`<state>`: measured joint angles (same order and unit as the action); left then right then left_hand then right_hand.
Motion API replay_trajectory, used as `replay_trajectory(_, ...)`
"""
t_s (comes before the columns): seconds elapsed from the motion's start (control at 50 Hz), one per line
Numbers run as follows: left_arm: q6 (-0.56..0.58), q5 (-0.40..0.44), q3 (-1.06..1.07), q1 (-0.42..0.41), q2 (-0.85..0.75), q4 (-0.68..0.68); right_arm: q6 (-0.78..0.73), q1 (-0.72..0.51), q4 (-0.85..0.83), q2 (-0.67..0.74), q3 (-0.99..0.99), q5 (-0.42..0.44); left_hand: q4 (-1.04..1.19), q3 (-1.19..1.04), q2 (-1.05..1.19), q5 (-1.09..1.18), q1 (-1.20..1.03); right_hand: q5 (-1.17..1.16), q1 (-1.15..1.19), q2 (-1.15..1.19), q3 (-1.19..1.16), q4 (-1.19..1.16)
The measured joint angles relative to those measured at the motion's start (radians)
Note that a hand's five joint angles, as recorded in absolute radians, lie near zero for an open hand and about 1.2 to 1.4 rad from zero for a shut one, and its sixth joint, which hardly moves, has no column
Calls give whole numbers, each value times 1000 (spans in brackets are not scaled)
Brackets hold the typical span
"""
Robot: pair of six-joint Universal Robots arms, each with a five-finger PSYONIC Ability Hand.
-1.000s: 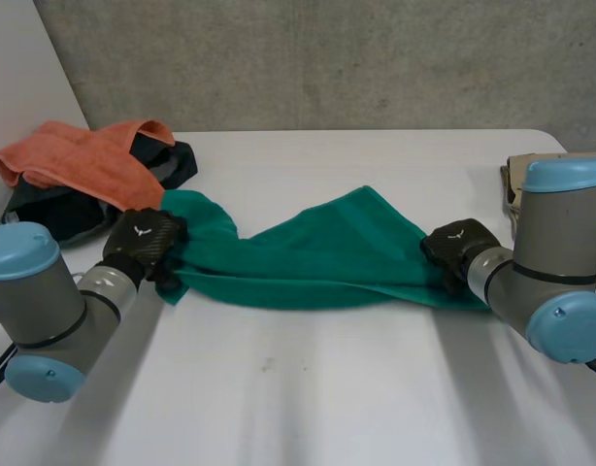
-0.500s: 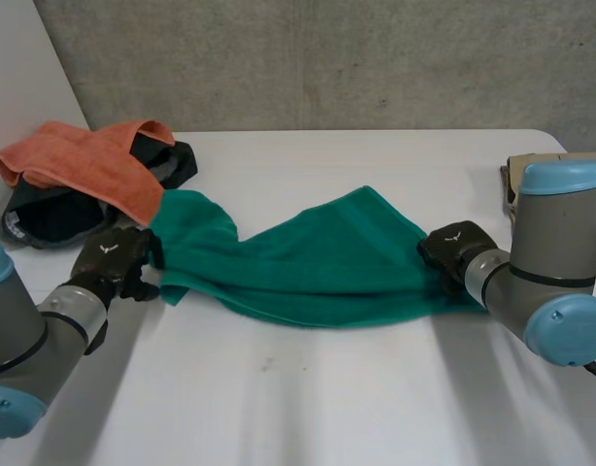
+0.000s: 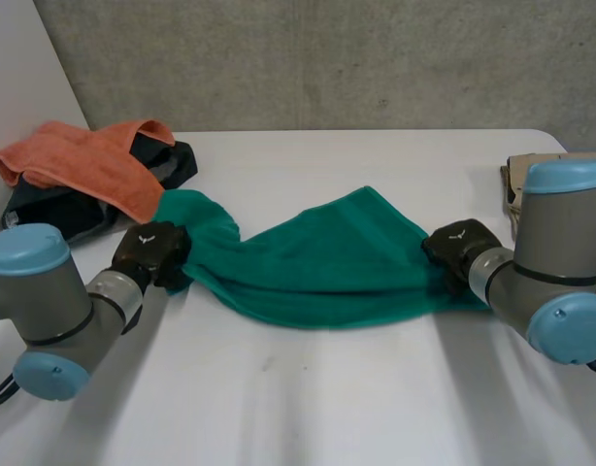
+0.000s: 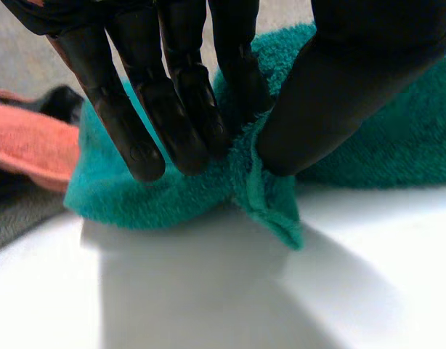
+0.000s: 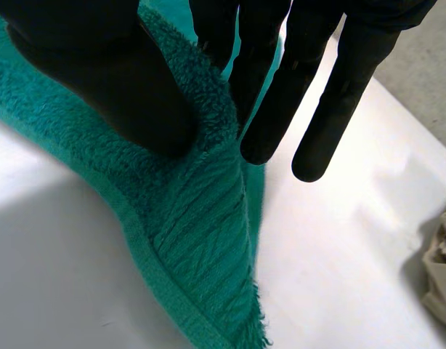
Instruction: Fold the laundry.
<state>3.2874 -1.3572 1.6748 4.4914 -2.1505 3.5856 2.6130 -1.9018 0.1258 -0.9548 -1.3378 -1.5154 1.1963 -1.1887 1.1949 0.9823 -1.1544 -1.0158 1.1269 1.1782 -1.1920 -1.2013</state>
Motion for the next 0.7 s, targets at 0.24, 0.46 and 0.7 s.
replay_trajectory(0.24,0,7,-5,5,537,-93,-171,100,144,-301,141,-9,0,0,1,0,0,0,0,0,0,0)
replay_trajectory(0.46,6,39,-92,34,726,-222,-229,135,327,-439,315,-2,4,0,3,0,0,-1,0,0,0,0)
replay_trajectory(0.7,110,13,-250,-5,250,-210,-207,123,341,-101,474,-21,4,-4,4,0,0,-1,0,5,-2,0)
